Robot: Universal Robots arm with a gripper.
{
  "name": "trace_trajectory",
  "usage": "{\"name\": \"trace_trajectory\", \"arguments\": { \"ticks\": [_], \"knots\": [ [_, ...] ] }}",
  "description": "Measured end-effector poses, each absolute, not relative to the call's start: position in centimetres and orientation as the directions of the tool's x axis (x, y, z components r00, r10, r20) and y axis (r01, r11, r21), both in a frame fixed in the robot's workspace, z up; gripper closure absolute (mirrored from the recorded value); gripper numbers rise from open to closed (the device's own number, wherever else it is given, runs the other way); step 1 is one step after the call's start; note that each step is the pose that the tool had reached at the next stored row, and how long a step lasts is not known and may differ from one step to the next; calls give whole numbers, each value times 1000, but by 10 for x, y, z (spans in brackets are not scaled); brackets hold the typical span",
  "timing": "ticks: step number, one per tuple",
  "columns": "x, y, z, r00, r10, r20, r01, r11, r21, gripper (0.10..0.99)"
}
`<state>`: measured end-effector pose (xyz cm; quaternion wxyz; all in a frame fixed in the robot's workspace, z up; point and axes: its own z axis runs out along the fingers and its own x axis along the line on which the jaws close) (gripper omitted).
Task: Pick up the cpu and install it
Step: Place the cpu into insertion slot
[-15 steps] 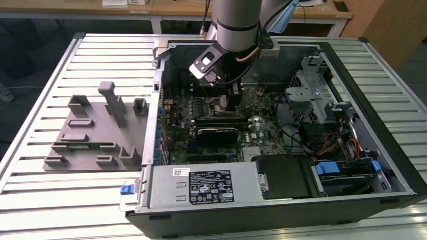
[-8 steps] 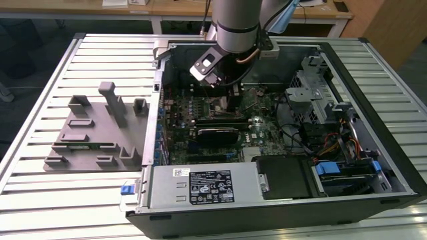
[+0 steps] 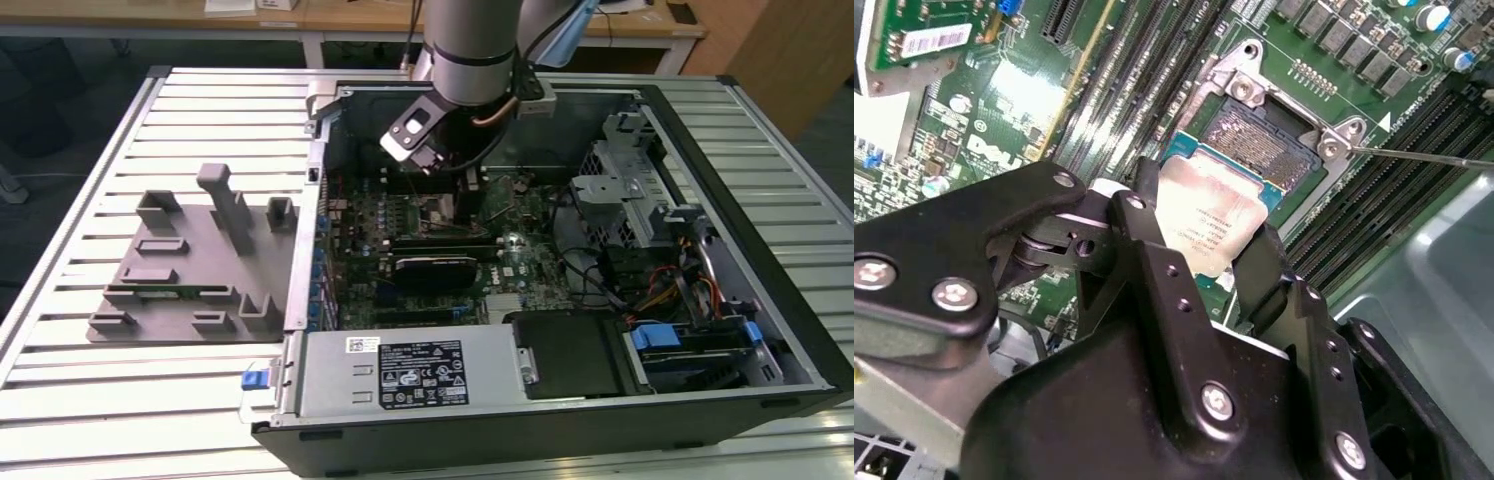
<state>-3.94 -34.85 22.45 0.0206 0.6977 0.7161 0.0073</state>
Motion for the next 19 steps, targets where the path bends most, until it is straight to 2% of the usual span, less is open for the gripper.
{"name": "trace_trajectory", "arguments": {
  "ticks": [19],
  "knots": [
    [-44,-336,208,-26,999,-32,999,27,39,545]
  ]
}}
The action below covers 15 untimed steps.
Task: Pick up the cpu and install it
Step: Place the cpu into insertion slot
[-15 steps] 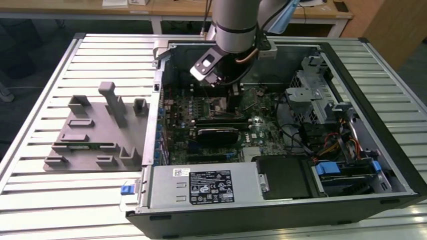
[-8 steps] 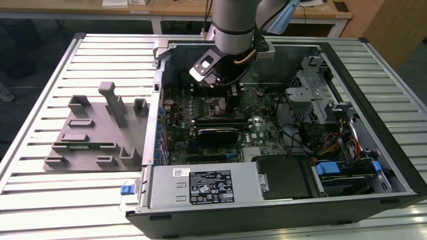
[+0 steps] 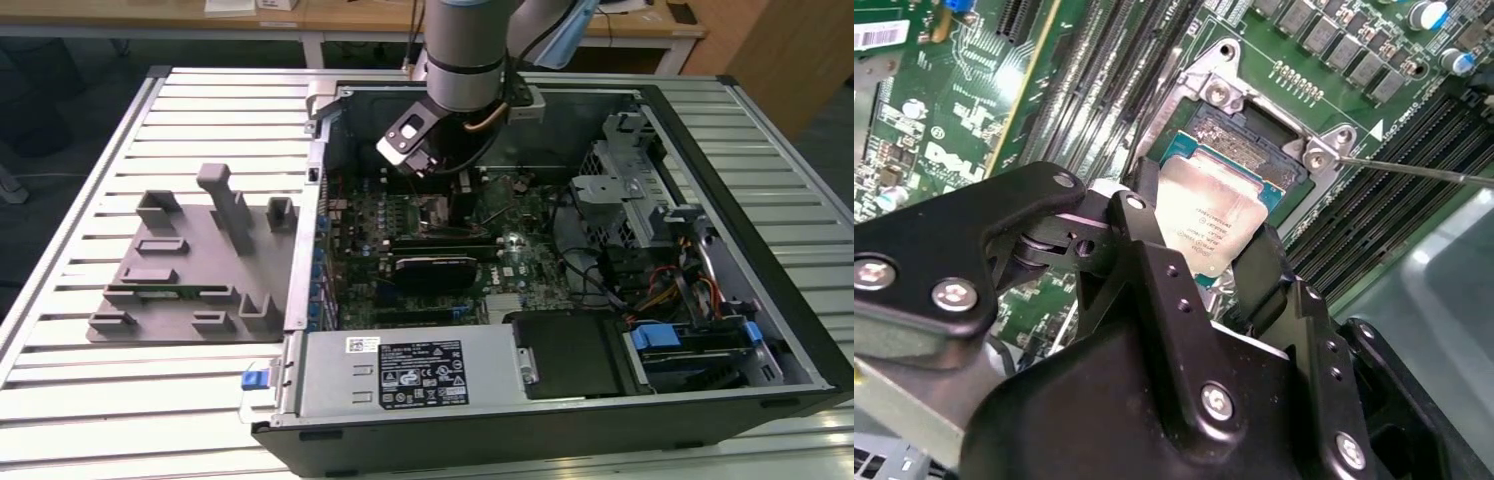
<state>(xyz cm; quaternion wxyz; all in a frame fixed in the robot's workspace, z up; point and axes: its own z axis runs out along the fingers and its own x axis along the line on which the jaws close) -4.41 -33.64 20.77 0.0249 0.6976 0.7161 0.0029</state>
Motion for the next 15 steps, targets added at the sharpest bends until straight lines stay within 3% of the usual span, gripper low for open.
{"name": "trace_trajectory", "arguments": {
  "ticks": [15],
  "knots": [
    [-48,-335,196,-22,999,-29,999,23,39,545]
  ]
}}
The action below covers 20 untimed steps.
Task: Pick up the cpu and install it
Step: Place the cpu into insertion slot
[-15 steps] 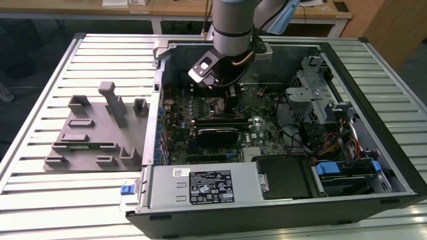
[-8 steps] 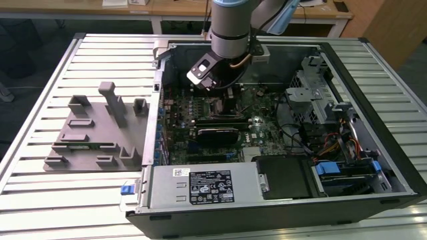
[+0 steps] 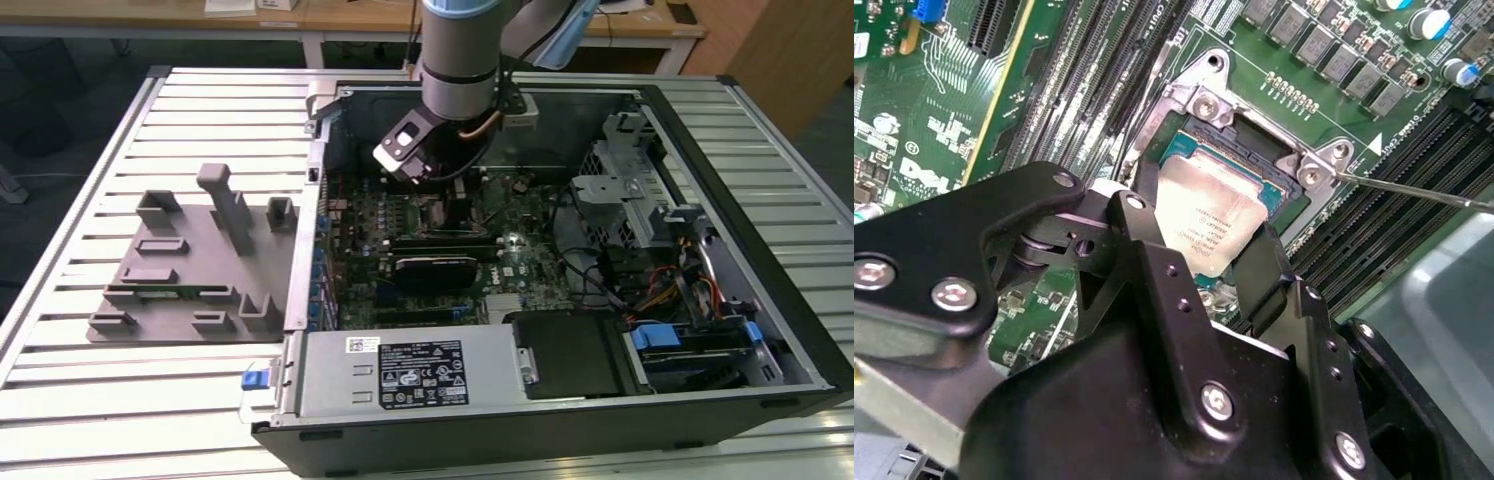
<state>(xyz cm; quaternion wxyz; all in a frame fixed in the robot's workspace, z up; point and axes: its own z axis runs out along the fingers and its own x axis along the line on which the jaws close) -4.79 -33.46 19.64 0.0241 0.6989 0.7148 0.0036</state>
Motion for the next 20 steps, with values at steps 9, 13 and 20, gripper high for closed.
{"name": "trace_trajectory", "arguments": {
  "ticks": [9,13,20],
  "knots": [
    [-49,-332,193,-7,1000,-27,999,8,39,545],
    [-49,-332,192,-2,1000,-27,999,3,39,545],
    [-49,-332,192,-2,1000,-26,999,3,39,545]
  ]
}}
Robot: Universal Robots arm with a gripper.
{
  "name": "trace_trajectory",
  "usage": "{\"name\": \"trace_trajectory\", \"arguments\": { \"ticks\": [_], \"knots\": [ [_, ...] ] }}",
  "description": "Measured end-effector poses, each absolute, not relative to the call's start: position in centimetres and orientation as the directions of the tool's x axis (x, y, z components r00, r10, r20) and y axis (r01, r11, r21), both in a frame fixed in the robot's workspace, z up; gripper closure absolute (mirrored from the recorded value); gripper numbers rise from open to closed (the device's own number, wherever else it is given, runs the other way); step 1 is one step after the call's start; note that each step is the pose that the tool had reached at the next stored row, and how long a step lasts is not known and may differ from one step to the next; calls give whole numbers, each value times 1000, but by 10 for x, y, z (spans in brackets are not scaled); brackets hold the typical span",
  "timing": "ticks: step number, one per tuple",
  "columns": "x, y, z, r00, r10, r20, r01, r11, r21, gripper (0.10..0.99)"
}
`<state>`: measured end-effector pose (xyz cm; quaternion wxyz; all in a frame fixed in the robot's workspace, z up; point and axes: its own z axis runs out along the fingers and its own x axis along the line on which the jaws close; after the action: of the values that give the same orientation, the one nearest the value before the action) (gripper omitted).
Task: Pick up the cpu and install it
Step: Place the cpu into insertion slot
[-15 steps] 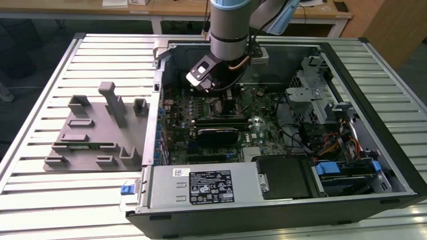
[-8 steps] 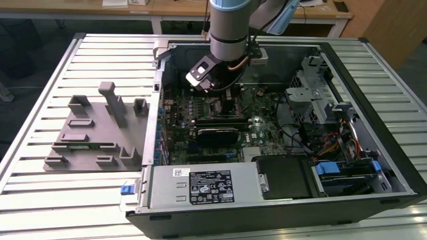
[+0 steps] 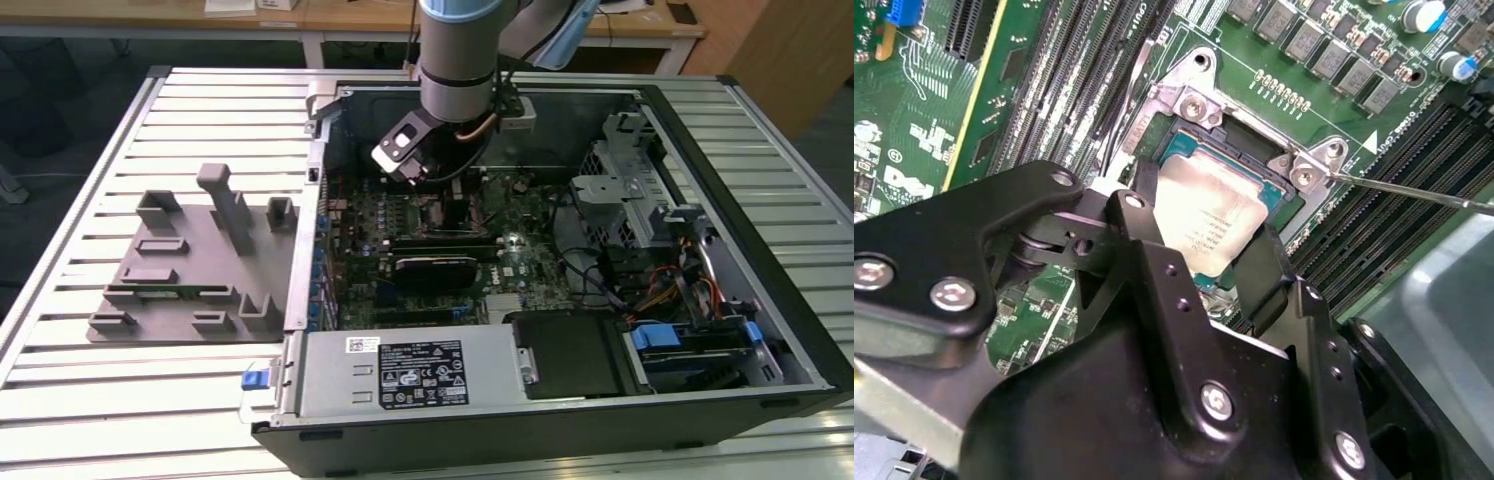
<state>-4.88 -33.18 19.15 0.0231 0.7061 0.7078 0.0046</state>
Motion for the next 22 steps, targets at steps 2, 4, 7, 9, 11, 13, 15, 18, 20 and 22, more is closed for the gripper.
{"name": "trace_trajectory", "arguments": {
  "ticks": [2,4,7,9,11,13,15,18,20,22],
  "knots": [
    [-49,-332,192,-2,1000,-26,999,3,39,533],
    [-49,-332,192,-2,1000,-26,999,3,39,471],
    [-49,-332,193,-2,1000,-27,999,3,39,471],
    [-49,-332,197,-2,1000,-26,999,3,39,471],
    [-49,-332,202,-2,1000,-26,999,3,39,471],
    [-49,-332,206,-2,1000,-26,999,3,39,471],
    [-49,-332,210,-2,1000,-26,999,3,39,471],
    [-49,-332,214,-2,1000,-26,999,3,39,471],
    [-49,-332,217,-2,1000,-26,999,3,39,471],
    [-49,-332,217,-2,1000,-26,999,3,39,471]
  ]
}}
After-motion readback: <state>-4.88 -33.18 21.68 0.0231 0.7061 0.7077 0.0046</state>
